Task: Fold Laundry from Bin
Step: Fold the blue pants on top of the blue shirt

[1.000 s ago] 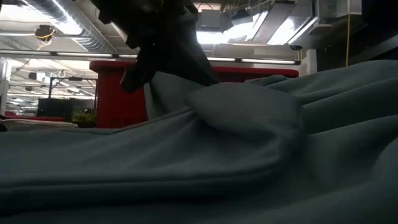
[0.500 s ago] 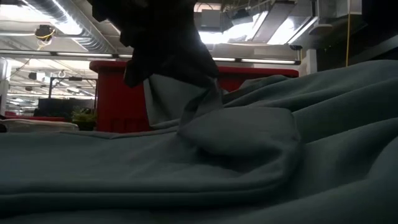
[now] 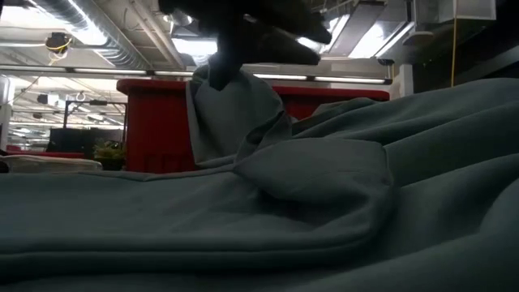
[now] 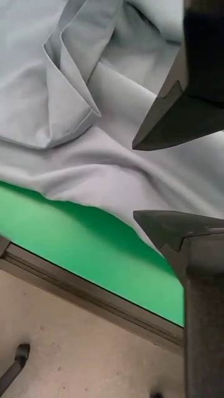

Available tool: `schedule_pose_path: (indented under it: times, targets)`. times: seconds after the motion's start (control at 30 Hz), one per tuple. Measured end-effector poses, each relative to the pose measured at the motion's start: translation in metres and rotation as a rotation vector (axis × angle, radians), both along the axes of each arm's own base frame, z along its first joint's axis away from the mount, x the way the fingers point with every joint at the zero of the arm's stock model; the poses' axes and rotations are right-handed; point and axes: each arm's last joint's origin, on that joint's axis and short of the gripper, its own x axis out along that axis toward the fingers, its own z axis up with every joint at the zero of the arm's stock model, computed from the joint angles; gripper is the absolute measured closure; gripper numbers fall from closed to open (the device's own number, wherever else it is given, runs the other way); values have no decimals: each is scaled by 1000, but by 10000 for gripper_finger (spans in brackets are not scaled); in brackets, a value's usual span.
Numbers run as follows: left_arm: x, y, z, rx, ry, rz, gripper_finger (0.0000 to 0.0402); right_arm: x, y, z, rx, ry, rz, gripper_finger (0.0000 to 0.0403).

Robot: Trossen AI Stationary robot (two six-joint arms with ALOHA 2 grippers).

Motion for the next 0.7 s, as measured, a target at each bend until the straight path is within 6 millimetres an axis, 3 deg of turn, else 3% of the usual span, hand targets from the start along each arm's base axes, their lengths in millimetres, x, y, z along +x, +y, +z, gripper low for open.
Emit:
schedule_pose_path:
  times: [0.13,0.43,0.53,0.7]
  targets:
    - [3,2,5,-28,-38,-12,303,1,0,0,8,-7,-2,235]
    - [-18,-20,-11,-167,247,-443,310,1,0,0,6,-2,-1,235]
    - [-29,-33,-17,-120,322,-452,311,1,0,0,5,-2,-1,235]
    - [-43,-43,-31,95,382,-271,311,0,0,0,13,7,1,235]
